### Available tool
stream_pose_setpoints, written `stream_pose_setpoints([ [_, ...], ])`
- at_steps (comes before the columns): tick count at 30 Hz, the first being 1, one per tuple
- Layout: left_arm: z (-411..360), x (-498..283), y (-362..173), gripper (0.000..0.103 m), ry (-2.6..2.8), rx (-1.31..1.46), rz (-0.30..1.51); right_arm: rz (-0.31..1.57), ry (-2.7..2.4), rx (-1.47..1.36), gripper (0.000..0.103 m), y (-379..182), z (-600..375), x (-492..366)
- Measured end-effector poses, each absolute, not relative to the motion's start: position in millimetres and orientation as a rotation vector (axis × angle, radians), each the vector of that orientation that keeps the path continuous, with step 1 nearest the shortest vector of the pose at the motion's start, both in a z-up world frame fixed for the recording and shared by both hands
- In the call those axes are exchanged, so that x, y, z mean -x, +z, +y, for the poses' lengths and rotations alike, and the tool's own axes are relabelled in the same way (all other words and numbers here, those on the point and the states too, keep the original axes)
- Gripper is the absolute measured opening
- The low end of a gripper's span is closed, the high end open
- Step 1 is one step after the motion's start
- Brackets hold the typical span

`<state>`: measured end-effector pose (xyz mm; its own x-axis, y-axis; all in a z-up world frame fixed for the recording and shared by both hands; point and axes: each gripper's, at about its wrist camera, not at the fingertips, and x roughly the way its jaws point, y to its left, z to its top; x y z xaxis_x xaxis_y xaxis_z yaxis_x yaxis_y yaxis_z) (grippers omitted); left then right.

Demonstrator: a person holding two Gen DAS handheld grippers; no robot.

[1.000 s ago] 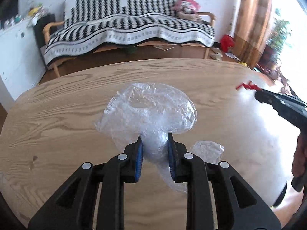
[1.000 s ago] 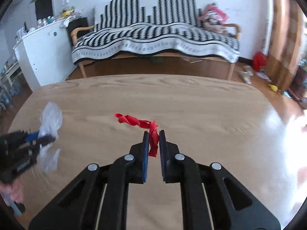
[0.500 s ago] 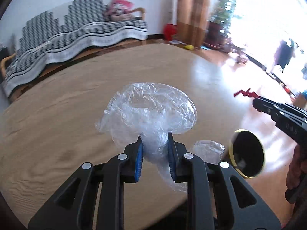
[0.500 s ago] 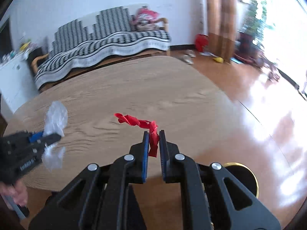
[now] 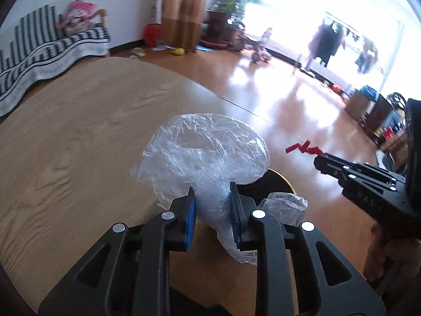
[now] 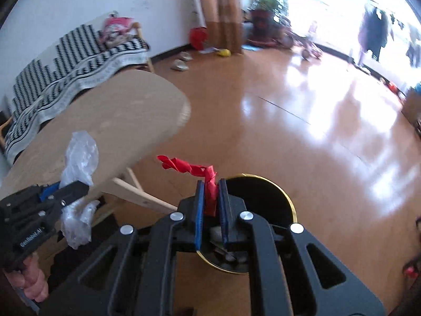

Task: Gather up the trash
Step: 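Carry the bag and ribbon over the bin and open both tools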

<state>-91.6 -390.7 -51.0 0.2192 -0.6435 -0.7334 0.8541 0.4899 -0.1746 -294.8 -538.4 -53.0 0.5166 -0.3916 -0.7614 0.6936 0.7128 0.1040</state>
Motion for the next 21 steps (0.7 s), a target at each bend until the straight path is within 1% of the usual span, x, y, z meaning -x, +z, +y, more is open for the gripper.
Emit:
stream_pose_setpoints([
  [6,-414.1,101.4,-58.2,0.022,-1.105,-0.328,0.865,0.811,-0.729,-0.485,0.011,-70.4,-562.7,318.1],
  [17,-437.4,114.1,-70.5,0.022,-1.106,-0.353,0.908,0.818,-0.737,-0.525,0.011,-77.6,-569.3,310.1],
  [21,-443.6,105.8,-72.7,0.022,-1.110,-0.360,0.916,0.826,-0.742,-0.535,0.012,-77.5,-575.5,311.8],
])
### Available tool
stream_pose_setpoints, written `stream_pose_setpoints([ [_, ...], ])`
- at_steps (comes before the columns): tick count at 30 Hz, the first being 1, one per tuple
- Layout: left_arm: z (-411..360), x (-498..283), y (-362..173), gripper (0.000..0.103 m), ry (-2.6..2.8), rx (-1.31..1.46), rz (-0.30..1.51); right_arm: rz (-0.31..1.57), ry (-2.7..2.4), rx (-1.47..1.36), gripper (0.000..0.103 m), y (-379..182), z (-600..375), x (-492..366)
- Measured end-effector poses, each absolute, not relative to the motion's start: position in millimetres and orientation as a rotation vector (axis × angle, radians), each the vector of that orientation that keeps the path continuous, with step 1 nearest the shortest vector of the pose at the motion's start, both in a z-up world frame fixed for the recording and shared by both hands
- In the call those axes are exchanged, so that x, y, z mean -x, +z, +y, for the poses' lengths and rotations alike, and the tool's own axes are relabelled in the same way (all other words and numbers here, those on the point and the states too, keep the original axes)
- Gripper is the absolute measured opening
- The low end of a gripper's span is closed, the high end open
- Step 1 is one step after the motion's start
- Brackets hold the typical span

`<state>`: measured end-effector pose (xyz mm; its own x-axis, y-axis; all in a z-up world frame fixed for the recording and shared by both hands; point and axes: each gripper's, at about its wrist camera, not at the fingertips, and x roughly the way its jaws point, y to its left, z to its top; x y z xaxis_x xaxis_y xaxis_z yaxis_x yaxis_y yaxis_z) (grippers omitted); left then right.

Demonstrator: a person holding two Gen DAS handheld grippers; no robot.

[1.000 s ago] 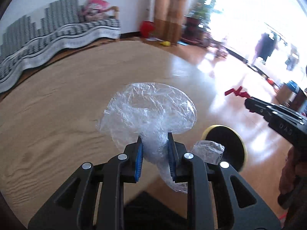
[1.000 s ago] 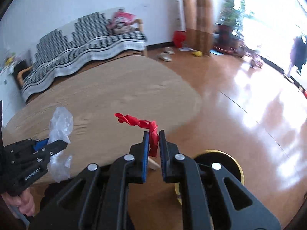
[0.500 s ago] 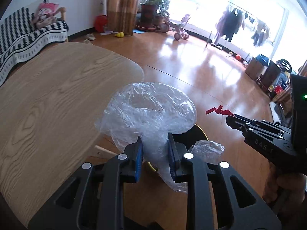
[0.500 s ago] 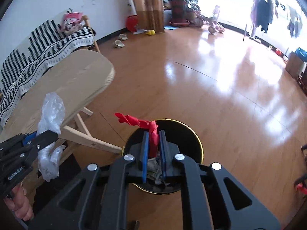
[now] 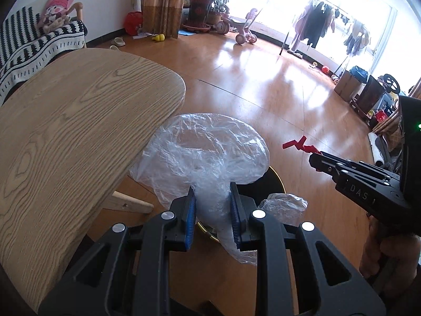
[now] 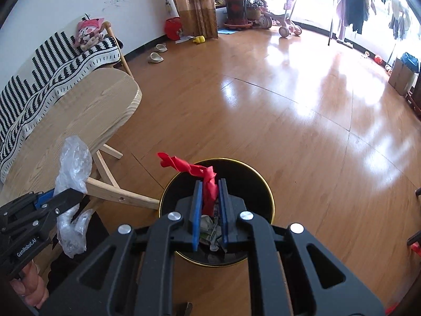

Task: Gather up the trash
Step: 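Carry the bag and ribbon over the bin and open both tools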

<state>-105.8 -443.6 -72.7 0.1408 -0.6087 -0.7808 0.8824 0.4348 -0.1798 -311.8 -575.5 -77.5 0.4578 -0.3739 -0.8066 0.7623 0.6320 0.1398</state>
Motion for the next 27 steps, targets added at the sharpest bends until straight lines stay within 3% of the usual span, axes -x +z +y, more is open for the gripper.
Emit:
stream_pose_setpoints([
  [1,-444.9,104.9,-72.9,0.022,-1.111,-0.362,0.918,0.826,-0.743,-0.541,0.012,-77.5,-575.2,311.6],
  [2,-445.4,105.1,-73.7,0.022,-1.112,-0.364,0.920,0.826,-0.742,-0.548,0.022,-78.0,-576.6,311.6],
  [3,-445.4,101.7,-74.5,0.022,-1.114,-0.366,0.923,0.821,-0.749,-0.554,0.047,-77.1,-577.7,311.0],
  [5,-445.1,100.9,-76.1,0.022,-1.116,-0.370,0.926,0.779,-0.761,-0.548,0.074,-71.5,-576.6,313.3],
  [22,-493.0,103.2,-109.4,0.022,-1.287,-0.367,1.019,0.717,-0.842,-0.584,0.074,-64.2,-577.1,333.6],
  [27,-514.5,103.2,-131.9,0.032,-1.295,-0.378,1.056,0.705,-0.861,-0.593,0.075,-62.6,-577.9,343.0],
])
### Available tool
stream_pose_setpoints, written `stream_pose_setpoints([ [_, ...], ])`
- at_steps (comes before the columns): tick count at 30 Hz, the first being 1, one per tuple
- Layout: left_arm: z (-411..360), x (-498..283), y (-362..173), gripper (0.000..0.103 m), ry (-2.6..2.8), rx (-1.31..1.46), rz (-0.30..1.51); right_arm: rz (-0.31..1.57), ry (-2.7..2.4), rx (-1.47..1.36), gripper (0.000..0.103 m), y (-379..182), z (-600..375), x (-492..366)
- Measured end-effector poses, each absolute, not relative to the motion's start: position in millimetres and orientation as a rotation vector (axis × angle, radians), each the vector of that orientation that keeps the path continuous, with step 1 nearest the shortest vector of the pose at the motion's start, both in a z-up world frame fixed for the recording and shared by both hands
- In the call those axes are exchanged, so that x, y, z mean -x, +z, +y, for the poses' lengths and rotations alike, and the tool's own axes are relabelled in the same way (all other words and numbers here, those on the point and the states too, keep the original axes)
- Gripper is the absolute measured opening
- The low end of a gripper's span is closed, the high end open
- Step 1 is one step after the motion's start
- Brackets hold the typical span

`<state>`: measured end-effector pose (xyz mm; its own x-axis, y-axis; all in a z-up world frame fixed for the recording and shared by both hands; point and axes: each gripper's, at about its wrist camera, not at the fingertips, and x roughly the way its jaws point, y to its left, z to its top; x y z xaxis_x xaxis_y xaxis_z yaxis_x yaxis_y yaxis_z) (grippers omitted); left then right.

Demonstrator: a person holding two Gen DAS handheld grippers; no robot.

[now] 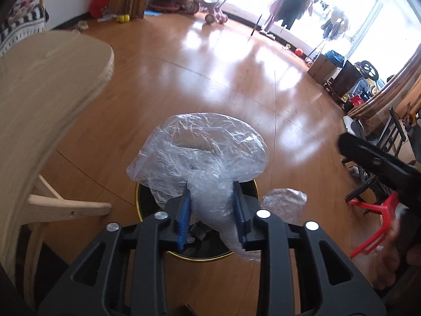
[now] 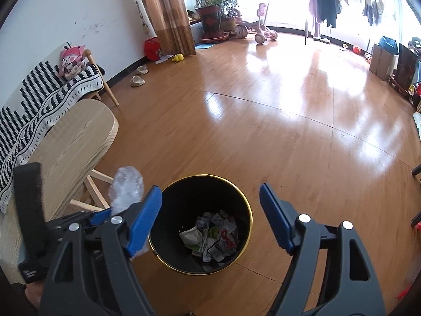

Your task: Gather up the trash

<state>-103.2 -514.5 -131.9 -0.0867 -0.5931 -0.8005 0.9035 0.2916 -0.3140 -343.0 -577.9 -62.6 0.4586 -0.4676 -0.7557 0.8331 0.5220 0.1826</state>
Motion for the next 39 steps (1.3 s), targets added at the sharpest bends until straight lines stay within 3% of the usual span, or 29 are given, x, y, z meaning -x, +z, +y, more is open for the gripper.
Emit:
stream_pose_setpoints([
  [1,-517.8,102.8,-136.3,0.034,-1.294,-0.377,1.065,0.704,-0.864,-0.595,0.075,-63.1,-578.2,344.7],
  [3,-520.4,104.4,-142.9,0.053,-1.293,-0.388,1.074,0.702,-0.869,-0.598,0.076,-63.9,-579.2,347.8],
  [8,-518.3,107.9,-146.7,0.085,-1.281,-0.385,1.063,0.695,-0.877,-0.607,0.077,-64.3,-580.2,351.9],
  [11,-516.0,107.7,-144.5,0.090,-1.263,-0.390,1.052,0.690,-0.876,-0.607,0.080,-63.7,-578.7,350.6],
  [16,-503.0,100.4,-130.7,0.090,-1.218,-0.385,1.026,0.686,-0.854,-0.581,0.086,-56.7,-573.0,343.5],
  [22,-431.9,66.8,-80.6,0.091,-1.069,-0.351,0.911,0.680,-0.774,-0.527,0.091,-38.0,-561.7,304.9],
  [29,-273.3,7.1,-24.4,0.093,-0.772,-0.137,0.839,0.682,-0.560,-0.418,0.092,-17.7,-489.5,201.7],
  [39,-23.5,-41.7,5.2,0.094,-0.188,0.016,0.763,0.731,-0.090,-0.199,0.092,-1.3,-298.6,34.1],
])
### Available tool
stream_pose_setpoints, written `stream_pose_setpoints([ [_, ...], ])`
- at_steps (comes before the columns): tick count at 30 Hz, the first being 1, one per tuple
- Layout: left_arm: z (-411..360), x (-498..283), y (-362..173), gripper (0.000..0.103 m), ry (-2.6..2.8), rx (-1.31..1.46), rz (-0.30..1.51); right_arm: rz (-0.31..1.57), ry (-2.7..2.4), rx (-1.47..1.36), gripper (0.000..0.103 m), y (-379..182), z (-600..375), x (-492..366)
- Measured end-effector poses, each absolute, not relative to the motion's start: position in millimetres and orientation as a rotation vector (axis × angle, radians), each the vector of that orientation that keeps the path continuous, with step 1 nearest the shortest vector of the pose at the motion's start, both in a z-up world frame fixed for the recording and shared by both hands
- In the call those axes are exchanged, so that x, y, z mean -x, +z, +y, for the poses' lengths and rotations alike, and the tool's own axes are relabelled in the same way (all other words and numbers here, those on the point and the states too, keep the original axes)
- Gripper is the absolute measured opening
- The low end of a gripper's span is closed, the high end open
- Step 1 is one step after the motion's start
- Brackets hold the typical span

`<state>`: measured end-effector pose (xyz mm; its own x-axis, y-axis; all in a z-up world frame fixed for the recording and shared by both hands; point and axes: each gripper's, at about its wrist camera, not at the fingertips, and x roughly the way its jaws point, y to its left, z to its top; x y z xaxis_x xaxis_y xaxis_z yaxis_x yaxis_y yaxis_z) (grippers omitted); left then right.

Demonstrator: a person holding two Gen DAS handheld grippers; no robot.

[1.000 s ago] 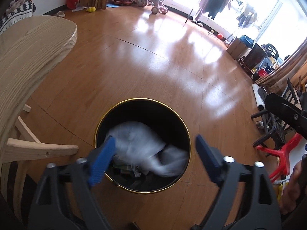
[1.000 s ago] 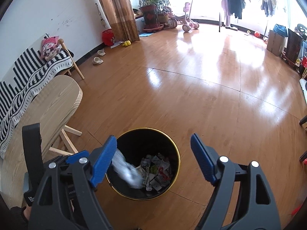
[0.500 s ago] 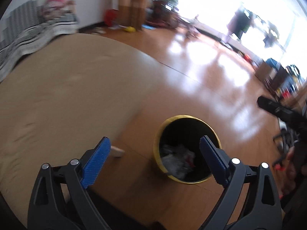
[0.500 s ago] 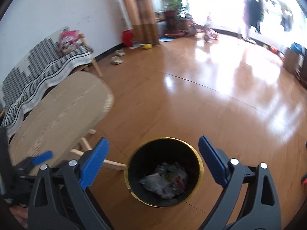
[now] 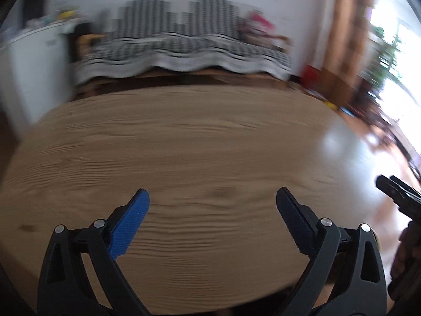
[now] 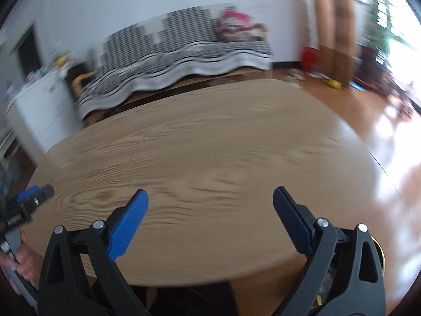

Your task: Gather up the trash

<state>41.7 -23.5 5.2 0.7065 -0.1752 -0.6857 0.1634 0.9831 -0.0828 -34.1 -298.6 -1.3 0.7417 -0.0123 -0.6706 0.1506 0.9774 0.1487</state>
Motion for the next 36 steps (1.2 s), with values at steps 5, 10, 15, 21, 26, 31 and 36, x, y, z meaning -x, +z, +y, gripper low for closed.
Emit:
stream_pose_setpoints([
  [5,64.5,-34.8,16.9,0.095,-0.005,0.071,0.730,0.736,0.016,-0.116,0.092,0.6,-230.7,-4.8],
  [10,112.4,-26.5,18.1,0.096,0.103,0.105,0.721,0.754,0.064,-0.098,0.093,-1.1,-196.7,-24.9],
  [15,134.1,-32.4,11.6,0.096,0.125,0.143,0.725,0.762,0.065,-0.094,0.093,-1.7,-185.1,-32.0],
  [21,126.4,-38.3,3.9,0.096,0.129,0.112,0.732,0.759,0.051,-0.095,0.094,1.4,-192.2,-23.6],
  [26,121.3,-41.4,-0.8,0.096,0.119,0.113,0.749,0.758,0.047,-0.103,0.094,2.2,-201.2,-18.2],
  [31,115.1,-42.0,-0.5,0.096,0.116,0.111,0.759,0.762,0.049,-0.123,0.094,2.9,-207.4,-16.0],
  [36,108.4,-41.9,0.7,0.096,0.104,0.103,0.758,0.758,0.040,-0.129,0.094,3.9,-213.4,-12.6],
])
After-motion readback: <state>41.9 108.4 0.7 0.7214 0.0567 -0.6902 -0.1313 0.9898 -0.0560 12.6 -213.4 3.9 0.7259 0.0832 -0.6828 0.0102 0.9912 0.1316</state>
